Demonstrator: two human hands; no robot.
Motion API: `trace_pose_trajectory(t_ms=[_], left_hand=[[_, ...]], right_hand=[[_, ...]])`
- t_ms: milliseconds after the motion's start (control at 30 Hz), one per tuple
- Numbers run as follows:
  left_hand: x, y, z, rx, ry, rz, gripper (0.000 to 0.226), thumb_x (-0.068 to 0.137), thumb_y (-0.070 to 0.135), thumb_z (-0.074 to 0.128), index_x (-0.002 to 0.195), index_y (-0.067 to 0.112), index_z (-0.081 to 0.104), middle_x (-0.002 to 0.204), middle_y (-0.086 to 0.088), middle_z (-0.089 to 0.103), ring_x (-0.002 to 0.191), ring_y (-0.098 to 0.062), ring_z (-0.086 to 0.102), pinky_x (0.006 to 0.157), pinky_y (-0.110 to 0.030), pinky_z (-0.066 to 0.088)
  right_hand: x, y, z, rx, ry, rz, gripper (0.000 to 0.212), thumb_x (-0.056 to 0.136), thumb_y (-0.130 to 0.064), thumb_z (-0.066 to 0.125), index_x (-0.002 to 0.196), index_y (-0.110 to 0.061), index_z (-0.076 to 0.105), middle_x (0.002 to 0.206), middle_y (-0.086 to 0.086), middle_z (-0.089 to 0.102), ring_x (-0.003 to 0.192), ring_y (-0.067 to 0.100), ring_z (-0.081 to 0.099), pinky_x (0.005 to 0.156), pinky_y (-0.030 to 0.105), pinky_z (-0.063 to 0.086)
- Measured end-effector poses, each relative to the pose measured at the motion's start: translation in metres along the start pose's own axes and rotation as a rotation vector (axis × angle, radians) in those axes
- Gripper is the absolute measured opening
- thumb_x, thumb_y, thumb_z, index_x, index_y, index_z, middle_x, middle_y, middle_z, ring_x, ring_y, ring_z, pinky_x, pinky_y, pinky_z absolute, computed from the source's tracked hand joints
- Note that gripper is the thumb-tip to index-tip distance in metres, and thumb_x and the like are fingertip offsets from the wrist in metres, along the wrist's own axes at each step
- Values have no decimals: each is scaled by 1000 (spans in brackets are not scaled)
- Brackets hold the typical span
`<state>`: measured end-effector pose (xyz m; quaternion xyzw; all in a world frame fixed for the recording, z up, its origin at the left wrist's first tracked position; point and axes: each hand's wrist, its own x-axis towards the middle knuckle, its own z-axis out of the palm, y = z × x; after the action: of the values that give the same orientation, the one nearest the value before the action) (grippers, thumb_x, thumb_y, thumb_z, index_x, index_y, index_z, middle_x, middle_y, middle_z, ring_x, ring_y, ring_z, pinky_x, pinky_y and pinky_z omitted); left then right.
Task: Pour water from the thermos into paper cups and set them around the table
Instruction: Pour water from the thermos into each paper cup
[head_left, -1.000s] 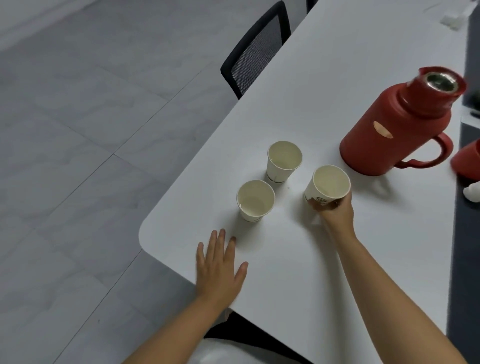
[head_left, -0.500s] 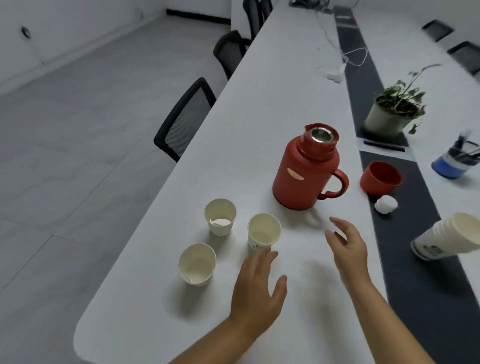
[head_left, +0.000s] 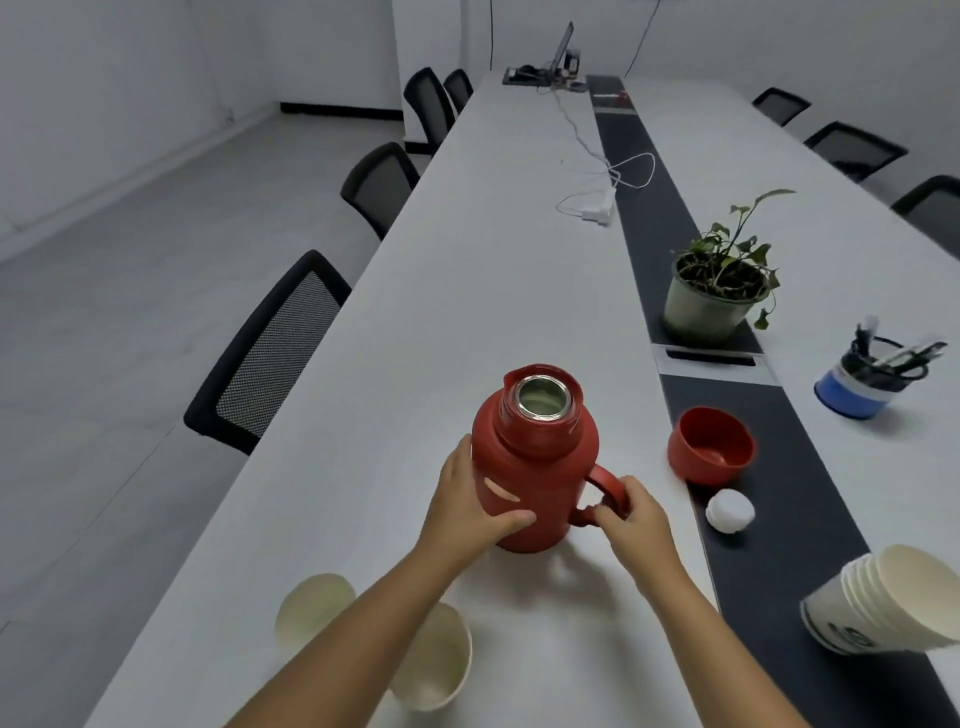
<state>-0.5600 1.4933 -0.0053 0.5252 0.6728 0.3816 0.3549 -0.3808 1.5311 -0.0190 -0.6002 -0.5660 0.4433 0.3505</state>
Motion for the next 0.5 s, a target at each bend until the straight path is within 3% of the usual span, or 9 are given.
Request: trace_pose_trajectory(t_ms=[67, 167, 333, 433, 500], left_hand=[[13, 2, 1, -83, -44, 25, 85, 47, 30, 79, 111, 52, 28, 119, 25, 44, 109, 7, 46, 77, -1, 37], [21, -2, 5, -174, -64, 47, 88, 43, 24, 78, 110, 50, 28, 116, 29, 40, 102, 23, 43, 73, 5, 37], [15, -2, 11, -246, -16, 61, 89, 39, 21, 80, 110, 44, 32, 114, 26, 42, 101, 23, 44, 76, 4, 38], [-6, 2, 15, -293, 11, 54, 86, 37, 27, 80, 108, 42, 35, 112, 23, 46, 98, 22, 46, 73, 4, 37], [-24, 5, 20, -339, 37, 48, 86, 34, 37, 78, 109, 42, 36, 112, 23, 48, 100, 19, 47, 75, 3, 38]], right_hand=[[9, 0, 3, 87, -7, 42, 32, 71, -2, 56, 49, -23, 46, 49, -6, 45, 66, 40, 56, 65, 43, 45], [11, 0, 11, 171, 35, 46, 21, 57, -13, 49, 38, -22, 49, 37, -8, 44, 57, 27, 48, 64, 49, 48], [2, 1, 11, 229, 87, 4, 20, 54, -11, 46, 36, -21, 46, 35, -7, 39, 43, 7, 32, 57, 39, 41], [-12, -2, -1, 181, 104, -23, 15, 52, -11, 47, 38, -16, 45, 37, -4, 39, 45, 8, 34, 56, 39, 39], [-23, -6, -13, 141, 108, -43, 11, 51, -10, 48, 40, -10, 44, 39, -2, 38, 50, 21, 36, 57, 41, 39]])
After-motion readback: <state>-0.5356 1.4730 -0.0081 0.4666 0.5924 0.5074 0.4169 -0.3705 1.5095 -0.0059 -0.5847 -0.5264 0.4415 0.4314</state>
